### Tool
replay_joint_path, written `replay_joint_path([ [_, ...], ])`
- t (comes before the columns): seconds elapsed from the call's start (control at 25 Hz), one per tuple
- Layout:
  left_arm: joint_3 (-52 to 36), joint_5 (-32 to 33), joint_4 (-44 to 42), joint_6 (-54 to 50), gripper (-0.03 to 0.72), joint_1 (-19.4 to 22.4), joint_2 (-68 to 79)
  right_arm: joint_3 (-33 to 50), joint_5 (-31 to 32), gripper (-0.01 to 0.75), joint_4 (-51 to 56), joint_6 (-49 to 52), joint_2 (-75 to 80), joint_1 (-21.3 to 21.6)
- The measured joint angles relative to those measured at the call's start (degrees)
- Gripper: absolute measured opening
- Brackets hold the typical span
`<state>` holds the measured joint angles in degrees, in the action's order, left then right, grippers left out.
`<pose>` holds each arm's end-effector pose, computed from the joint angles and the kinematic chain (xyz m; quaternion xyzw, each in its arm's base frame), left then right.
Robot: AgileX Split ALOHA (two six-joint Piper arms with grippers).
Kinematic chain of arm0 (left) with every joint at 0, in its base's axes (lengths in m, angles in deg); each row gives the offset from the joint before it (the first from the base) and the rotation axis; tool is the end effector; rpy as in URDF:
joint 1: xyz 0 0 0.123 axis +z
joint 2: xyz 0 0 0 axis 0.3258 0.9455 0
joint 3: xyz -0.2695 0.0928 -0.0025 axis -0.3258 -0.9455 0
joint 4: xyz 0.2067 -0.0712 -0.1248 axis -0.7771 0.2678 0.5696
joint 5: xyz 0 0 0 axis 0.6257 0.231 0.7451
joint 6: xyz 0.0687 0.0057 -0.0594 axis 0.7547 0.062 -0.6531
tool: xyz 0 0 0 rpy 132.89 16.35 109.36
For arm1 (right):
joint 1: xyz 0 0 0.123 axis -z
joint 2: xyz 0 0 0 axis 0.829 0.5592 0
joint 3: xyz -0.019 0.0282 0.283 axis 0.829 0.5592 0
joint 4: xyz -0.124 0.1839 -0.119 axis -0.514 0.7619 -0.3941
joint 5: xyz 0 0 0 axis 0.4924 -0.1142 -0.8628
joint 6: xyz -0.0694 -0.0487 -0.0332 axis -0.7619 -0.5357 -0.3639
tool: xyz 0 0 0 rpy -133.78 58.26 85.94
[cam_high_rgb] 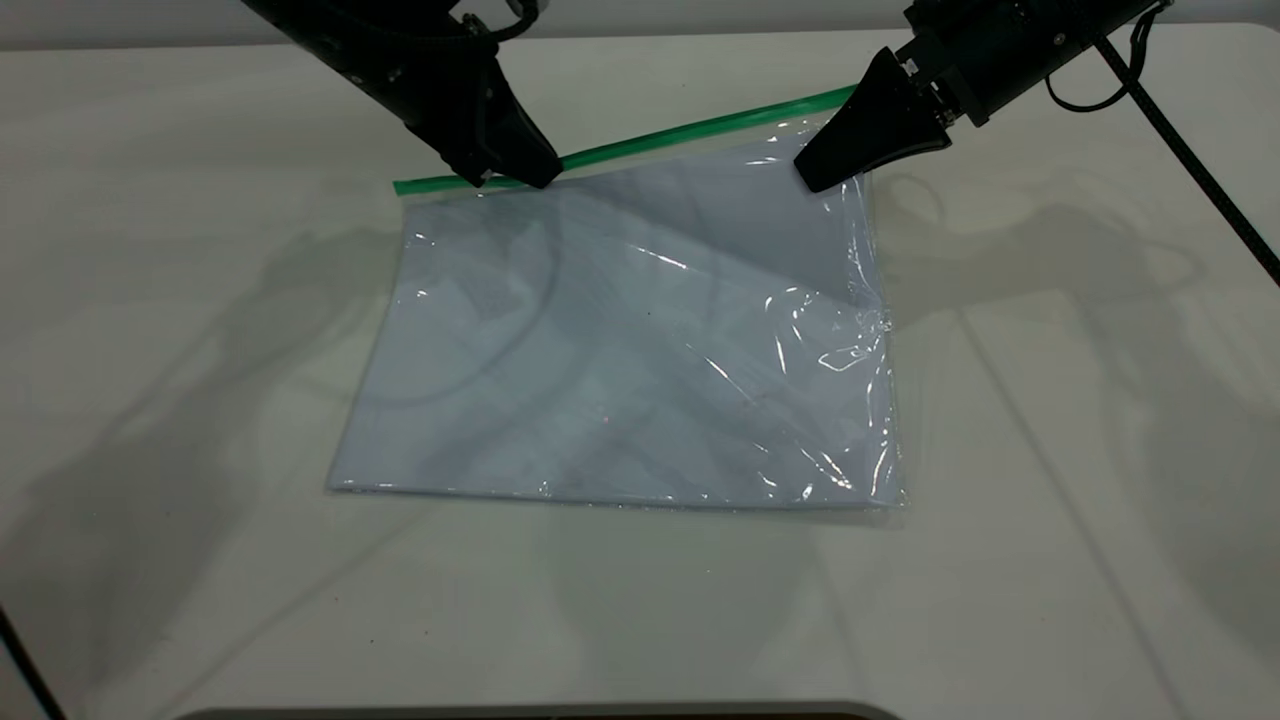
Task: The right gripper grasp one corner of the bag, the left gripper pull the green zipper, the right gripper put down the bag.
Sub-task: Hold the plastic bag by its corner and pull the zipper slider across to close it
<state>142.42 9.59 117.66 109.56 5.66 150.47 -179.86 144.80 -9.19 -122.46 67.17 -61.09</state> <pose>0.4644 -0.1466 0.0377 0.5350 0.7866 -0.1082 0.2885 0.4381 0.1096 0.0475 -0.3493 0.8344 0.4000 0.1473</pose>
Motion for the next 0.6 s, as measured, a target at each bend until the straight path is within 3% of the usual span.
replay_joint_path([
  [0.6,-0.1,-0.4,-3.1,0.7,0.069,5.9,0.2,0.0,0.0,0.036,0.2,-0.2,0.0,0.1],
])
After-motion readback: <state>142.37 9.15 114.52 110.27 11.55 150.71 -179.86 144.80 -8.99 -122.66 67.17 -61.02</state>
